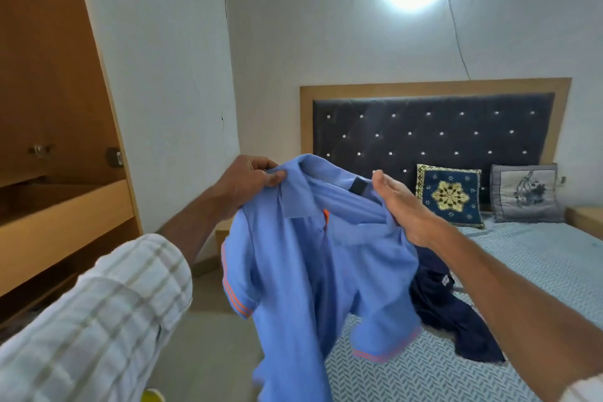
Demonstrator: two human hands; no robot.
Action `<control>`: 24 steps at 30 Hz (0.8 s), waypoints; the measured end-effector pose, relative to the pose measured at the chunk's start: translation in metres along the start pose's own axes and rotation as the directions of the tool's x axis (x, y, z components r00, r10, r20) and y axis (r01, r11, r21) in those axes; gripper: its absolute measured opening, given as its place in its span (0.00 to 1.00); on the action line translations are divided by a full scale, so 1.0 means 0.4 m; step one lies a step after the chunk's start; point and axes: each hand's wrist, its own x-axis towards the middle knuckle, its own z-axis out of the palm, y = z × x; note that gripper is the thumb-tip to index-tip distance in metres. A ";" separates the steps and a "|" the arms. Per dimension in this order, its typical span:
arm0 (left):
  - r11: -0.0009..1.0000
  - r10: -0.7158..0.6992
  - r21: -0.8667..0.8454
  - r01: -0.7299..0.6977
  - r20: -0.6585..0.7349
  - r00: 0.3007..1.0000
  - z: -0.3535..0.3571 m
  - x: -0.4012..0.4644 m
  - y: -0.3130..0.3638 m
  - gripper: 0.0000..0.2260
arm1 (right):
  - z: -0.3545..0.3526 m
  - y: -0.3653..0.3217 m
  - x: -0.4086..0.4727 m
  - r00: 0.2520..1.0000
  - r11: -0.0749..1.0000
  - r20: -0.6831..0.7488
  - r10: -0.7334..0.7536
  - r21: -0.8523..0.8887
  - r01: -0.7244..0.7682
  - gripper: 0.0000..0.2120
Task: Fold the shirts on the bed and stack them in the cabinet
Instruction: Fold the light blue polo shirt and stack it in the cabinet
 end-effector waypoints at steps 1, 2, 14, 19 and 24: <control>1.000 -0.005 0.030 0.005 -0.024 1.000 -0.004 0.000 0.005 0.07 | -0.010 -0.007 -0.013 0.996 0.990 0.086 -0.012 -0.139 0.024 0.28; 0.998 -0.007 0.058 0.010 -0.045 0.999 -0.005 0.000 0.008 0.09 | -0.023 -0.012 -0.023 0.981 0.955 0.189 0.033 -0.296 0.025 0.23; 0.979 -0.062 0.192 0.063 -0.013 0.998 0.000 -0.040 -0.049 0.09 | -0.081 -0.037 -0.028 1.000 0.965 0.007 -0.026 -0.260 0.027 0.14; 0.958 0.067 0.275 -0.075 0.038 0.997 -0.010 -0.075 -0.081 0.03 | -0.137 -0.061 -0.017 0.994 0.937 0.011 0.111 -0.335 -0.101 0.31; 0.940 0.134 0.328 -0.090 -0.115 0.984 -0.014 -0.071 -0.094 0.11 | -0.190 -0.087 -0.036 0.960 0.812 0.147 0.237 -0.572 -0.113 0.12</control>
